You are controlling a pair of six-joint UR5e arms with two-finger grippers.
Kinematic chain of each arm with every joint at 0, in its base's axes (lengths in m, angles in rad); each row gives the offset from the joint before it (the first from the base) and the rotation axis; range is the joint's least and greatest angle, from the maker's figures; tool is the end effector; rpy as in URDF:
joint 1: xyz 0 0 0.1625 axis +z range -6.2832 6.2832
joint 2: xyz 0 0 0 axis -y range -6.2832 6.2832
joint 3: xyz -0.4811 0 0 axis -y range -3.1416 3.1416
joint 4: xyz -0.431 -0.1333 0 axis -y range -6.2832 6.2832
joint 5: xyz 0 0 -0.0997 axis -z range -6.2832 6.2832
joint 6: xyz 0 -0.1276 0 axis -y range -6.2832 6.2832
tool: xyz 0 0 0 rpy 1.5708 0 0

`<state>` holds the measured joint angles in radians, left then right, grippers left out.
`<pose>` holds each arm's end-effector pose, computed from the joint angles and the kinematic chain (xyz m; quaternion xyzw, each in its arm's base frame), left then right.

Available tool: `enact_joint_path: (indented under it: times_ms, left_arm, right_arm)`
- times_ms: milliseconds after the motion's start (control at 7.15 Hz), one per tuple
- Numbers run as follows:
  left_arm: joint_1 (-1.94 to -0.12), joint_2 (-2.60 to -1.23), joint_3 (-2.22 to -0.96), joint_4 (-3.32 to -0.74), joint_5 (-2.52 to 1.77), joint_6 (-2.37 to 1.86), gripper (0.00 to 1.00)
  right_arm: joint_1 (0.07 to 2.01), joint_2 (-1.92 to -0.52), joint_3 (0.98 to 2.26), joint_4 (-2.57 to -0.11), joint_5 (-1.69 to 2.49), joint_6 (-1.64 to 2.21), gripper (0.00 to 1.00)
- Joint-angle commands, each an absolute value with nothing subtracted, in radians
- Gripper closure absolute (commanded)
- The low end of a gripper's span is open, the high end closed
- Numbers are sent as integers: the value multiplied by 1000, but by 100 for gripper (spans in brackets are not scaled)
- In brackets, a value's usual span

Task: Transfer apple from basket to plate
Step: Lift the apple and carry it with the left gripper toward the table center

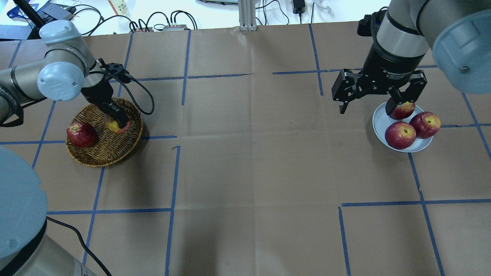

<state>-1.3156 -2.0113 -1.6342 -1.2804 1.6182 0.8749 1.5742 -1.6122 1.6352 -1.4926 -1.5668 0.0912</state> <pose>0.0417 -0.6640 0.2439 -0.3055 -0.9459 -0.1026 0.0371 0.1355 -0.4968 0.4963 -0.0439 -0.9978 -0.0506 0.0004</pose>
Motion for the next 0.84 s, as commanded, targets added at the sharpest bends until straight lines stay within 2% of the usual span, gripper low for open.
enact_joint_path:
  times_ms: [0, 699]
  left_arm:
    - [-1482, -1932, -1631, -1307, 1579, 574, 58]
    - [-1814, -1959, -1629, -1180, 1554, -110, 58]
  right_arm:
    - [1574, -1612, 1635, -1493, -1568, 92, 0]
    - [1574, -1612, 1635, -1494, -1566, 92, 0]
